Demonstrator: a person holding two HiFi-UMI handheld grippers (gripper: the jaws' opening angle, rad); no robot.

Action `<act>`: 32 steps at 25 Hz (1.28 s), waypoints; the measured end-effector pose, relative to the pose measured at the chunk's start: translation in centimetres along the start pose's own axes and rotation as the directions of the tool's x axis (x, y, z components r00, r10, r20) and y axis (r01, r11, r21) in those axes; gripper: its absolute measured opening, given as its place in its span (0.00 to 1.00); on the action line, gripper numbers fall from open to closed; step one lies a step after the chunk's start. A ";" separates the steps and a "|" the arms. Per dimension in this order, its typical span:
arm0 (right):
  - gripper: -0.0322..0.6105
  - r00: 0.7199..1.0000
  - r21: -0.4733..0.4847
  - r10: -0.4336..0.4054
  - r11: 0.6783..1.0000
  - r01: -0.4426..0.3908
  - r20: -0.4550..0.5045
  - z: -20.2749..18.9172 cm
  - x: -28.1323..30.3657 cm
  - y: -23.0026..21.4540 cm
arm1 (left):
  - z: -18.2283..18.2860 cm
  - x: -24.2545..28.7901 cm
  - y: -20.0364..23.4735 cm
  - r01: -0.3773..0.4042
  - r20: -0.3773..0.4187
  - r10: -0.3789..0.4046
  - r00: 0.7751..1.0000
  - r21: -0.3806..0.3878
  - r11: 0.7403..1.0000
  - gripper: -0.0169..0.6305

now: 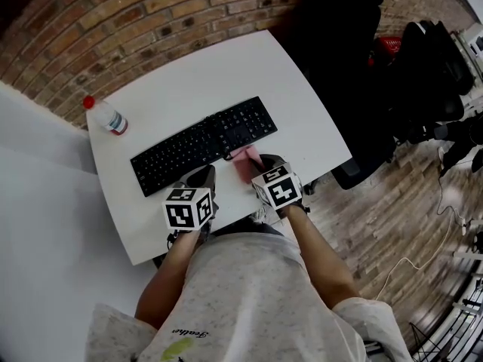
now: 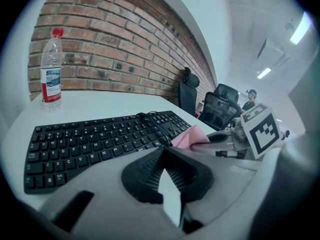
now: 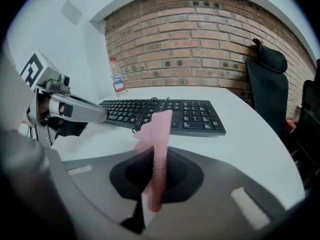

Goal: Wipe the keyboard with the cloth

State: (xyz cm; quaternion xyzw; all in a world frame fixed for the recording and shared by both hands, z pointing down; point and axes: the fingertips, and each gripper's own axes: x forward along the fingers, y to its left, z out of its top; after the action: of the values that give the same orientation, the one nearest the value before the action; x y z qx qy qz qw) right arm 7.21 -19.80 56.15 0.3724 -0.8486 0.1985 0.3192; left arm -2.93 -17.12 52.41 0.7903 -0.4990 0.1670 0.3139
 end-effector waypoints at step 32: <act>0.09 0.999 0.009 -0.049 0.999 0.049 0.012 -1.5 -2.6 -10.0 | 2.0 5.0 -5.0 -0.009 0.015 0.009 1.000 0.012 1.000 0.02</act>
State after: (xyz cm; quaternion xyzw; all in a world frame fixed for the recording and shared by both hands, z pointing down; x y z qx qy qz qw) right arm 16.75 -24.03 56.40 0.3957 -0.8403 0.1921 0.3171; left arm 3.62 -20.33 52.13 0.7912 -0.5038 0.1656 0.3046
